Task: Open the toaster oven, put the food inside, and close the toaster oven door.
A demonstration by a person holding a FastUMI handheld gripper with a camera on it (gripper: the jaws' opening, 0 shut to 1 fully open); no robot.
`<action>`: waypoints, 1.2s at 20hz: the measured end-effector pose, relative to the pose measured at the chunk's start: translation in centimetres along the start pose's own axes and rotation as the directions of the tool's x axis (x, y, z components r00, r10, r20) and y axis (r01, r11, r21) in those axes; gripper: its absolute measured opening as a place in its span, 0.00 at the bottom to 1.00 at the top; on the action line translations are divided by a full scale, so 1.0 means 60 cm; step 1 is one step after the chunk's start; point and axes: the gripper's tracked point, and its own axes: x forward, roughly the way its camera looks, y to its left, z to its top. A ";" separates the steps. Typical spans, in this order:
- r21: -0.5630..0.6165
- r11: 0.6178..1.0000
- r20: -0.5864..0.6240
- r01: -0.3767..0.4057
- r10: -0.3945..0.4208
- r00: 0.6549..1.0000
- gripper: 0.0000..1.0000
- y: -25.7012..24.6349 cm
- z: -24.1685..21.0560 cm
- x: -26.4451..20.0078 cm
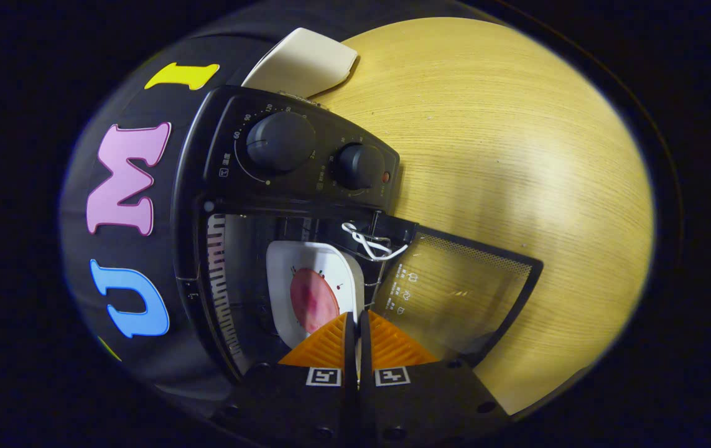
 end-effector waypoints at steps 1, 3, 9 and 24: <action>0.022 1.000 0.014 0.005 -0.005 1.000 0.06 0.006 -0.001 0.007; 0.058 0.998 0.026 0.011 -0.013 1.000 0.06 0.017 -0.005 0.014; 0.086 0.995 -0.086 -0.055 0.062 0.994 0.37 0.051 -0.068 0.000; -0.560 0.820 -0.214 -0.119 -0.005 0.977 0.98 -0.041 -0.042 -0.146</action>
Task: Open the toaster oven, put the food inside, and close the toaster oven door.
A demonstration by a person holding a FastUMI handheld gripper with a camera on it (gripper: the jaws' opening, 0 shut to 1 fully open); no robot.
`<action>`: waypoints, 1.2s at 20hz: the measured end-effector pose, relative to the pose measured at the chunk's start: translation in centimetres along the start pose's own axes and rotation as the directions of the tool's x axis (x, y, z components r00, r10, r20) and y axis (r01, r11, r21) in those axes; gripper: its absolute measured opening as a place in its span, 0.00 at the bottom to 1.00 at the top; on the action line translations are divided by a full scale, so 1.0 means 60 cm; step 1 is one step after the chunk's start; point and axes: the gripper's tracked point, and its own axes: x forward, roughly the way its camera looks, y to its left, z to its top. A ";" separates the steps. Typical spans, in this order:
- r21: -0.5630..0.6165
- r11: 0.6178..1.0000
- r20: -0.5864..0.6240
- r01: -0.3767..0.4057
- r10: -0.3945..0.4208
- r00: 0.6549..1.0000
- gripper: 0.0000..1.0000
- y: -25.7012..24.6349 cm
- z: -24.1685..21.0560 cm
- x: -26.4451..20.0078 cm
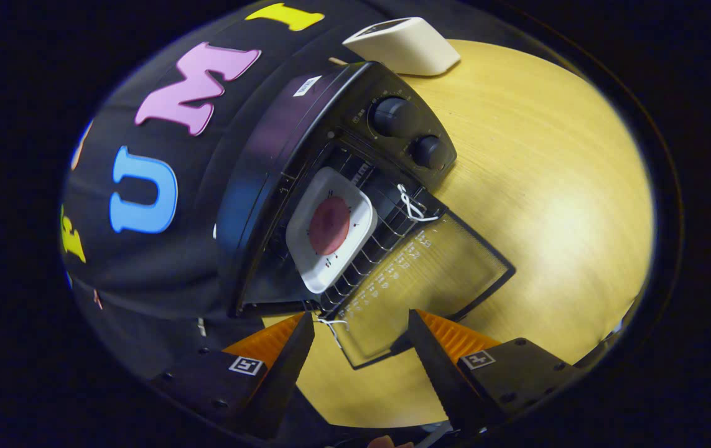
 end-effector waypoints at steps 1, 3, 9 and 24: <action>-0.088 0.996 0.005 0.009 -0.009 1.000 0.98 -0.006 -0.002 -0.011; -0.278 0.960 0.012 0.034 -0.032 0.999 0.98 -0.018 -0.009 -0.025; -0.572 0.816 0.001 0.080 -0.097 0.995 0.99 -0.058 -0.055 -0.036; -0.618 0.755 -0.043 0.219 -0.310 0.950 0.99 -0.146 -0.129 0.092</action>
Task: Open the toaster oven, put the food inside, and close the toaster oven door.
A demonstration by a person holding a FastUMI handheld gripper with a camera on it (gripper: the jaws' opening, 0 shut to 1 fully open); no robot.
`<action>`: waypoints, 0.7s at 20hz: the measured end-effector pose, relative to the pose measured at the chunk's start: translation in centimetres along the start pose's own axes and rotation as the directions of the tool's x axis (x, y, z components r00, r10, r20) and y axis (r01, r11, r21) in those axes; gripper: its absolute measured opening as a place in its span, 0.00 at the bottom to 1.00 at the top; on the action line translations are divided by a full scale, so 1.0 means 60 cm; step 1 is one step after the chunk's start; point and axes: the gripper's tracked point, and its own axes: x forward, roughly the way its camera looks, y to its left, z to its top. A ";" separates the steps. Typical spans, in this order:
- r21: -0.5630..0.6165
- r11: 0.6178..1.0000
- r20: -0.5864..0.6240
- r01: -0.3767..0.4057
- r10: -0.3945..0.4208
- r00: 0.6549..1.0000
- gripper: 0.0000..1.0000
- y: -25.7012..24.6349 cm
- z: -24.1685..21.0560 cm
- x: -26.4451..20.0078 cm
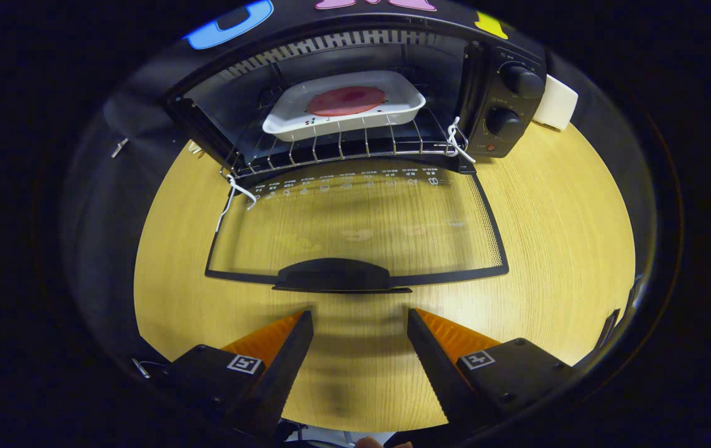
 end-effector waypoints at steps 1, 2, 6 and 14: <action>0.015 1.000 -0.008 0.010 -0.010 1.000 0.99 0.001 0.002 0.007; 0.024 0.999 -0.016 0.022 -0.022 1.000 0.99 -0.001 0.004 0.012; -0.035 0.998 0.004 0.056 -0.056 0.998 0.98 -0.001 0.018 0.019; -0.118 0.993 0.100 0.027 -0.015 0.995 0.99 0.001 0.029 -0.006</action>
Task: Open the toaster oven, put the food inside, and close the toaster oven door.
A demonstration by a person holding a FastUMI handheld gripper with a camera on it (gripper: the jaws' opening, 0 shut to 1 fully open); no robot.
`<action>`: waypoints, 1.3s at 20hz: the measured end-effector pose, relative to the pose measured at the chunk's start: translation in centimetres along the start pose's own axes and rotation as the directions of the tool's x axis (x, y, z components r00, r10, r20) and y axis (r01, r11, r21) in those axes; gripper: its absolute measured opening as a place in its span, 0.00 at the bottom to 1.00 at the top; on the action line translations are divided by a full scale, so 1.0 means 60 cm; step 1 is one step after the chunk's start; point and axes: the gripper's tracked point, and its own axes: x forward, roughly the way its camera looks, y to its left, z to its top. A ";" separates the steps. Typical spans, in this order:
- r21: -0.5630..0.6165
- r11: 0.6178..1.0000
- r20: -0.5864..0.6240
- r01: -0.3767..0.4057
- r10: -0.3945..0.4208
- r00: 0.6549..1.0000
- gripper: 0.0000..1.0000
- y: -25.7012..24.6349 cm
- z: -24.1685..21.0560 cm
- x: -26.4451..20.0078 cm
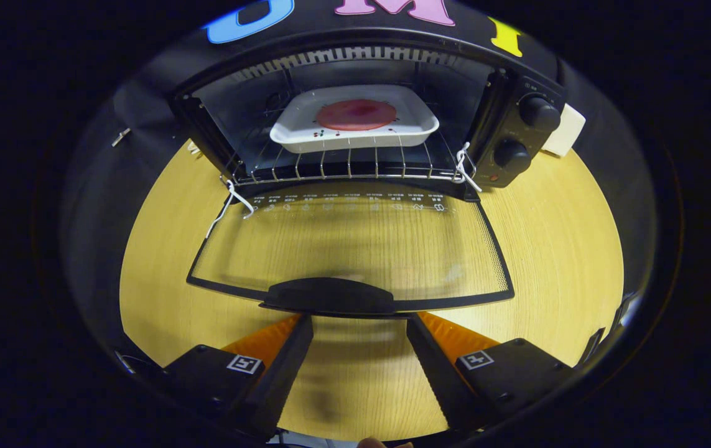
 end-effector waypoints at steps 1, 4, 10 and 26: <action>-0.003 1.000 0.010 -0.008 0.008 1.000 0.99 0.001 0.003 -0.007; 0.002 1.000 0.044 -0.031 0.031 0.999 0.99 0.004 0.012 -0.028; 0.002 0.998 0.153 -0.068 0.067 0.986 0.99 0.006 0.051 -0.073; -0.027 0.997 0.466 -0.073 0.077 0.881 0.99 -0.051 0.199 -0.238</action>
